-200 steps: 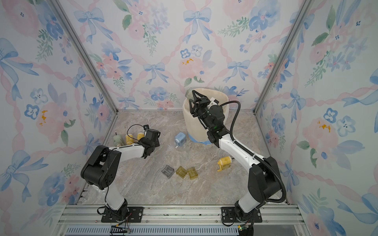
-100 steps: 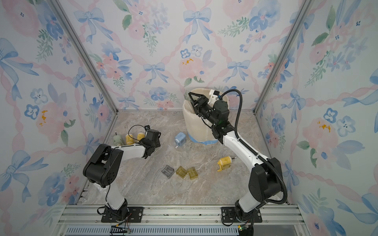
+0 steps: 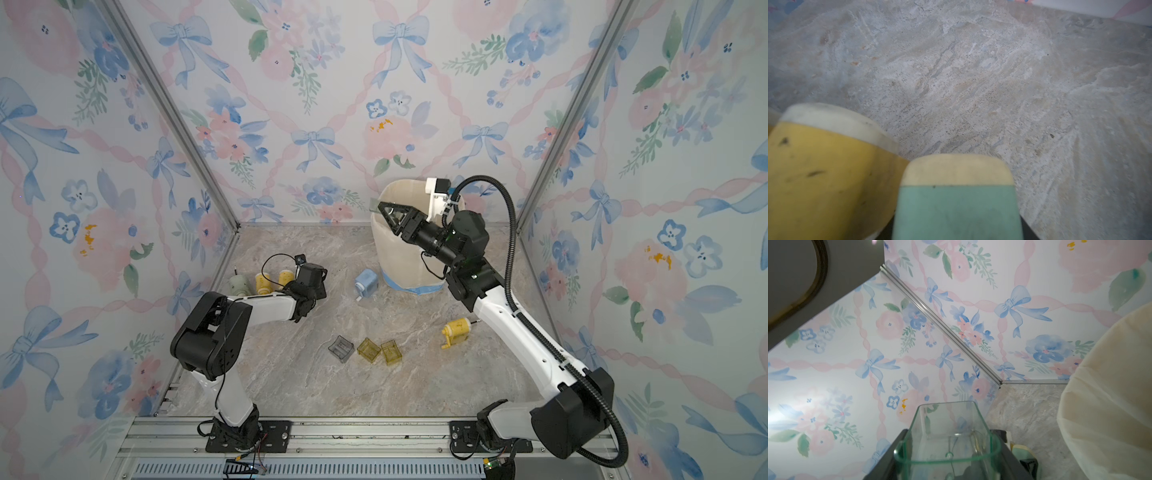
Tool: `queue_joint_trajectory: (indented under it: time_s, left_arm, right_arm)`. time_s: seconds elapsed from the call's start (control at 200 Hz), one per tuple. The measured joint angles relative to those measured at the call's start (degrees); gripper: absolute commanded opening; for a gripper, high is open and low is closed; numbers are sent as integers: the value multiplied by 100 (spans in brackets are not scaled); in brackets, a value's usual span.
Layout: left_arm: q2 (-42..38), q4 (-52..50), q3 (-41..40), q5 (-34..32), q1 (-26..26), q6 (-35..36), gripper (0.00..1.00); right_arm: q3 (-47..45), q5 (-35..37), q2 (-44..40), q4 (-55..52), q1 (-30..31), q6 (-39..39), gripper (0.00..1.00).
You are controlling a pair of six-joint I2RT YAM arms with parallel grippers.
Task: Take out the pencil sharpener tray and clean the shavings
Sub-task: Pour the shavings into the trash bin, then place the pencil sharpener at the center of the board.
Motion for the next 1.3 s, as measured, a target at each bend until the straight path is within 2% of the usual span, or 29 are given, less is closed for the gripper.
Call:
queue_joint_trajectory:
  time_s: [0.12, 0.33, 0.48, 0.86, 1.3]
  left_arm:
    - [0, 2, 0, 0, 0, 0, 41]
    - [0, 0, 0, 0, 0, 0, 57]
    - [-2, 2, -2, -2, -2, 7, 60]
    - [-144, -13, -109, -57, -57, 44, 66]
    - [-706, -20, -142, -66, -103, 66, 69]
  right_arm:
    - [-225, 87, -433, -481, 188, -811, 41]
    - [-811, 378, -846, -1152, 282, -1777, 41]
    - [-1163, 599, -1051, -1486, 431, -2256, 41]
    - [-1904, 890, -1484, -1727, 616, -2782, 41]
    - [-2953, 1318, -1818, -1663, 754, -2870, 40]
